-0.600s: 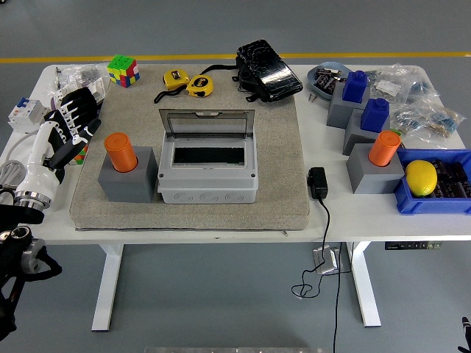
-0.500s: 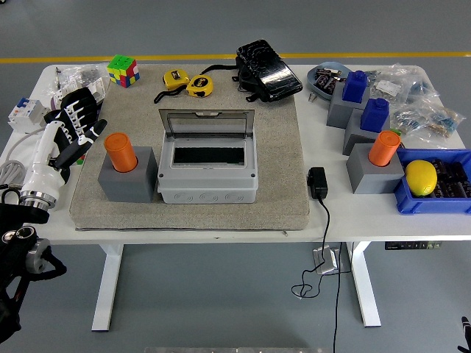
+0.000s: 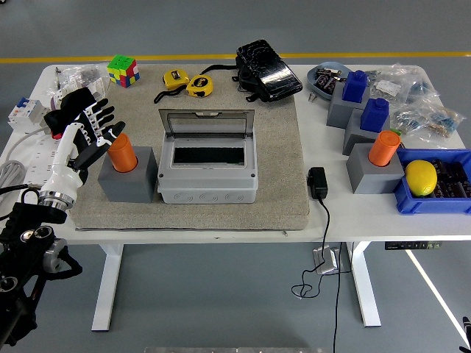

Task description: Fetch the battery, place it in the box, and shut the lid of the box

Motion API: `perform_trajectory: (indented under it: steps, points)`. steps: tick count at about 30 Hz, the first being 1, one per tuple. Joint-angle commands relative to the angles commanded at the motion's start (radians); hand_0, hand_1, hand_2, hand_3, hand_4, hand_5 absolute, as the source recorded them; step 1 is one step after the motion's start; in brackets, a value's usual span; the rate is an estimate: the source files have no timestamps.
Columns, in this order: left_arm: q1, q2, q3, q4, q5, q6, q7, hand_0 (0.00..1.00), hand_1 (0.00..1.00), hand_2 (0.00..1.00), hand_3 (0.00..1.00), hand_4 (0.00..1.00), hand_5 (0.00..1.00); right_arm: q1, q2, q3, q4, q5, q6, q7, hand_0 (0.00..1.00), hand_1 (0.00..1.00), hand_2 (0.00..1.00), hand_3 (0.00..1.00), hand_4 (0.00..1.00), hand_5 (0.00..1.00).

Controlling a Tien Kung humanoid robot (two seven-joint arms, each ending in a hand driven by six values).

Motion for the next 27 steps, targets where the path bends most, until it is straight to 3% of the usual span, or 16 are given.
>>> perform_trajectory:
  steps: [2, 3, 10, 17, 27]
  points:
    - [-0.003, 0.0, 0.001, -0.001, 0.004, 0.007, 0.002, 0.775, 0.867, 0.874, 0.917, 0.998, 0.238, 0.0, -0.001, 0.001, 0.0, -0.002, 0.0, -0.001, 0.837, 0.807, 0.77, 0.797, 0.998, 0.998]
    - [-0.003, -0.001, 0.001, -0.002, 0.005, 0.008, 0.002, 0.762, 0.862, 0.874, 0.908, 0.998, 0.107, -0.001, -0.001, 0.001, 0.0, -0.002, 0.0, -0.002, 0.835, 0.807, 0.77, 0.797, 0.998, 0.998]
    - [-0.004, -0.009, 0.008, 0.001, 0.016, 0.014, 0.005, 0.769, 0.866, 0.877, 0.908, 0.998, 0.1, -0.002, 0.0, -0.004, 0.0, 0.0, 0.0, 0.0, 0.836, 0.807, 0.77, 0.797, 0.998, 0.998]
    - [-0.001, -0.022, 0.015, 0.01, 0.035, -0.026, 0.028, 0.78, 0.881, 0.89, 0.922, 0.998, 0.144, -0.003, 0.0, -0.001, 0.0, -0.004, -0.003, -0.006, 0.835, 0.807, 0.77, 0.796, 0.998, 0.998]
    - [-0.011, -0.027, 0.018, 0.036, 0.026, -0.01, 0.018, 0.776, 0.872, 0.876, 0.912, 0.998, 0.199, -0.002, 0.001, 0.0, 0.0, -0.005, -0.002, -0.007, 0.834, 0.806, 0.769, 0.795, 0.998, 0.998]
